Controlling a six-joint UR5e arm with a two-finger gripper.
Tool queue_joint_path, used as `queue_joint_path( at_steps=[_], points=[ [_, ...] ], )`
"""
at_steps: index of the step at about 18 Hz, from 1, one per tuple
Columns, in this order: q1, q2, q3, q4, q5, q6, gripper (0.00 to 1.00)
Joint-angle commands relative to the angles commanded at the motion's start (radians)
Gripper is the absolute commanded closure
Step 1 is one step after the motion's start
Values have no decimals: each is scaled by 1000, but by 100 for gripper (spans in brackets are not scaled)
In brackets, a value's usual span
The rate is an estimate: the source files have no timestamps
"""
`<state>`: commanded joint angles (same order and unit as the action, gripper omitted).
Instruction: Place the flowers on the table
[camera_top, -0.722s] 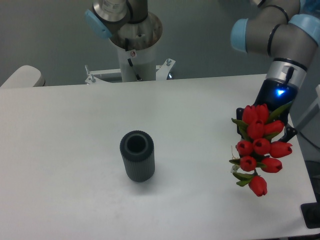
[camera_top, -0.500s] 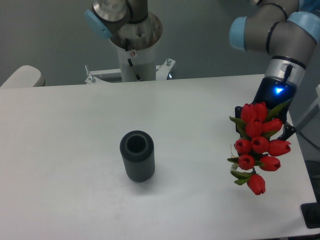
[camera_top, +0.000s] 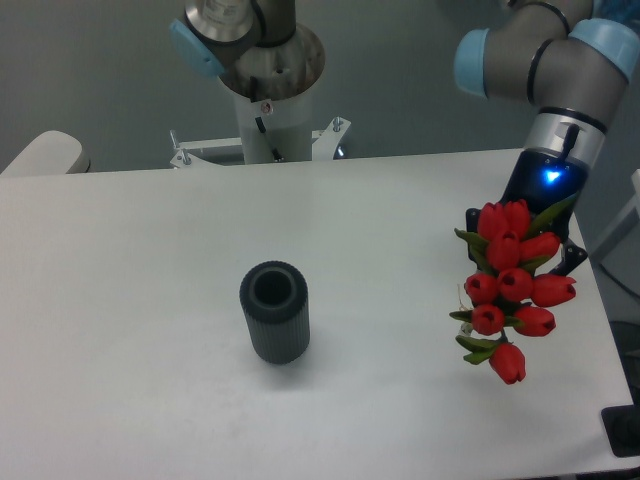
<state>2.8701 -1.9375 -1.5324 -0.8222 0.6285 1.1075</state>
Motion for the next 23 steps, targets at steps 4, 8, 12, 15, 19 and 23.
queue_joint_path(
  at_steps=[4, 8, 12, 15, 19, 23],
  points=[
    [-31, 34, -5, -3, 195, -2, 62],
    [-75, 71, -46, -2, 368, -2, 62],
    [-144, 97, -89, -5, 551, -15, 62],
    [-227, 92, -110, -6, 764, -87, 62],
    [-296, 63, -143, -5, 970, -193, 62],
    [-318, 14, -152, -8, 982, -282, 62]
  ],
)
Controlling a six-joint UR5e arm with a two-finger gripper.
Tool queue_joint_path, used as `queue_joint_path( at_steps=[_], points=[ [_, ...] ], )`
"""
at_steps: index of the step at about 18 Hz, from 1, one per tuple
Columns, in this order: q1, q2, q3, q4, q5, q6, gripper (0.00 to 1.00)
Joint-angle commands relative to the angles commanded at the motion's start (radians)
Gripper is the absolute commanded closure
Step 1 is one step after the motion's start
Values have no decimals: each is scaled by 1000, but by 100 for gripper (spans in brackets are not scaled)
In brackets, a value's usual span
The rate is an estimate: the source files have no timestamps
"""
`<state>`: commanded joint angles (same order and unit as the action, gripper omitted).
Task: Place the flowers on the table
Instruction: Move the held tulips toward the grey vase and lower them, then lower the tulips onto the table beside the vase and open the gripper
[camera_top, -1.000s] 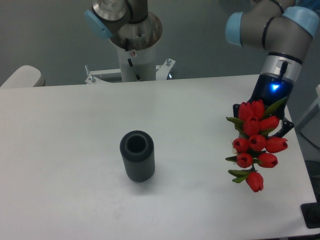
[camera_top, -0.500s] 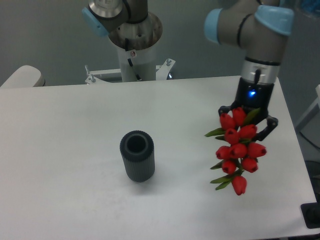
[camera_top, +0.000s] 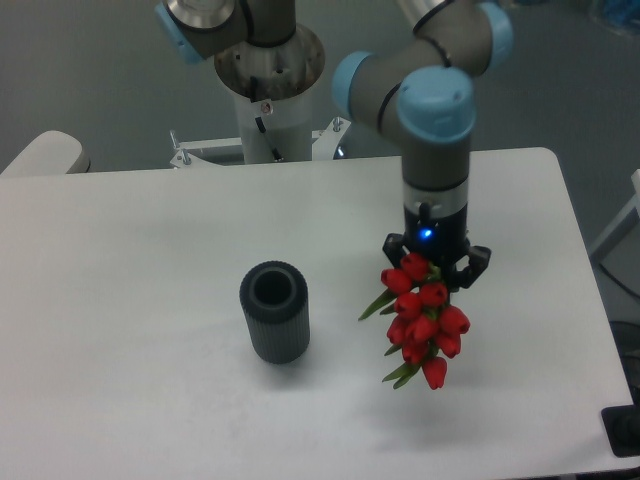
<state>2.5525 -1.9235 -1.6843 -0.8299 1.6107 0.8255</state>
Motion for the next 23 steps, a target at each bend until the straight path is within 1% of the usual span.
queue_joint_path(
  at_steps=[2, 9, 15, 19, 20, 22, 23],
  points=[
    [0, -21, -6, 0, 0, -17, 62],
    [0, -67, -34, 2, -3, -2, 62],
    [0, -113, -25, 9, 32, -2, 62],
    [-2, -123, -18, 11, 32, -2, 61],
    [-2, -124, -17, 11, 32, -2, 59],
    [-2, -132, -3, 9, 32, -3, 36],
    [-2, -137, 5, 11, 32, -2, 8]
  ],
)
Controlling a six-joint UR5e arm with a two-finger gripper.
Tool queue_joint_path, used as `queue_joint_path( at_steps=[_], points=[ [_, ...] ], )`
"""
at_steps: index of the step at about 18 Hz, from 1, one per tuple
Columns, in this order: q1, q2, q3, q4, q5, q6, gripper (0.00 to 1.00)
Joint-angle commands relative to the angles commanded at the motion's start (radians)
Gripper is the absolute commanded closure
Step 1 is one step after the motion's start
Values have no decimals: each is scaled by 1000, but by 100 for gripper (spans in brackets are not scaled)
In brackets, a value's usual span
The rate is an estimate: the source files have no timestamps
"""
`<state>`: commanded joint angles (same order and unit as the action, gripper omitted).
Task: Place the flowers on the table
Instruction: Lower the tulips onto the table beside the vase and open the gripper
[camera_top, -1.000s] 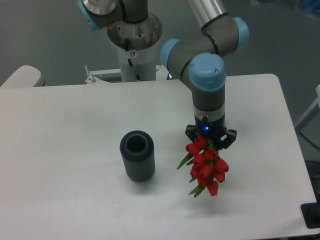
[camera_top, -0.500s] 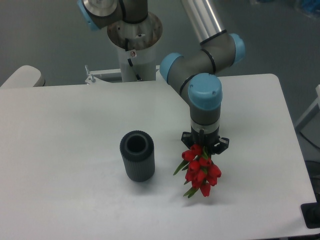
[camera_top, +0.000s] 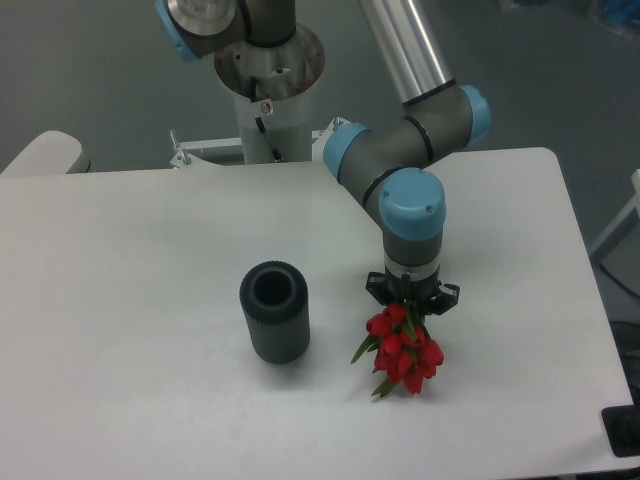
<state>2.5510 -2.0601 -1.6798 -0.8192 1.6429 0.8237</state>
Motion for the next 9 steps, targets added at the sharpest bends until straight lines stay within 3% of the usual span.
queue_joint_path(
  at_steps=[1, 4, 9],
  points=[
    [2, -2, 6, 2, 0, 2, 0],
    [5, -6, 34, 0, -2, 2, 0],
    [-26, -15, 178, -17, 0, -2, 0]
  ],
)
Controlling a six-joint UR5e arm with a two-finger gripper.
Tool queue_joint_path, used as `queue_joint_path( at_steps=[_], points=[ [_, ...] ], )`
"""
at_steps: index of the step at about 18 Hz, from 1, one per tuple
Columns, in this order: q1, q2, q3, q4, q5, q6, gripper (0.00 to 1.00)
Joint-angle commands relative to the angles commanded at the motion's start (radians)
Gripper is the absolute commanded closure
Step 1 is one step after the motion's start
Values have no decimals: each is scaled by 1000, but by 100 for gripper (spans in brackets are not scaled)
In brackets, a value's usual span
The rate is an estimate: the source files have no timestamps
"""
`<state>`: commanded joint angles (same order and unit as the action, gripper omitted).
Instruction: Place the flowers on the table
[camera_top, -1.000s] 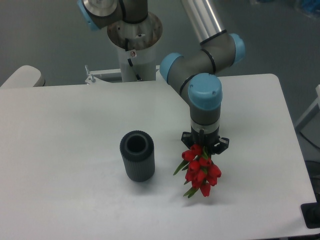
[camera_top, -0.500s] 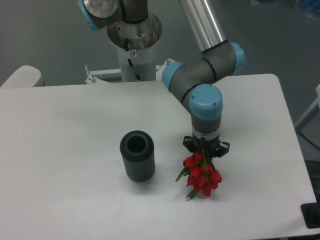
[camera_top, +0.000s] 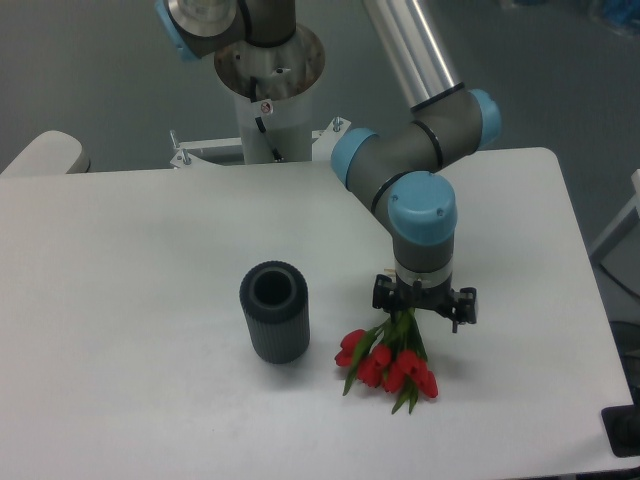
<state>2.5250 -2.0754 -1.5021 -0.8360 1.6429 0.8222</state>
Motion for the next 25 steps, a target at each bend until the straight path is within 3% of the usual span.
queue_joint_path(
  at_steps=[7, 11, 13, 18, 21, 25],
  points=[
    [11, 3, 146, -12, -60, 164, 0],
    [70, -14, 262, -100, -81, 369, 0],
    [121, -11, 298, -171, -100, 495, 0],
    [210, 11, 306, -230, -144, 756, 0],
    [285, 18, 304, -282, -227, 934, 0],
    [311, 20, 301, -299, -245, 980, 0]
  ],
)
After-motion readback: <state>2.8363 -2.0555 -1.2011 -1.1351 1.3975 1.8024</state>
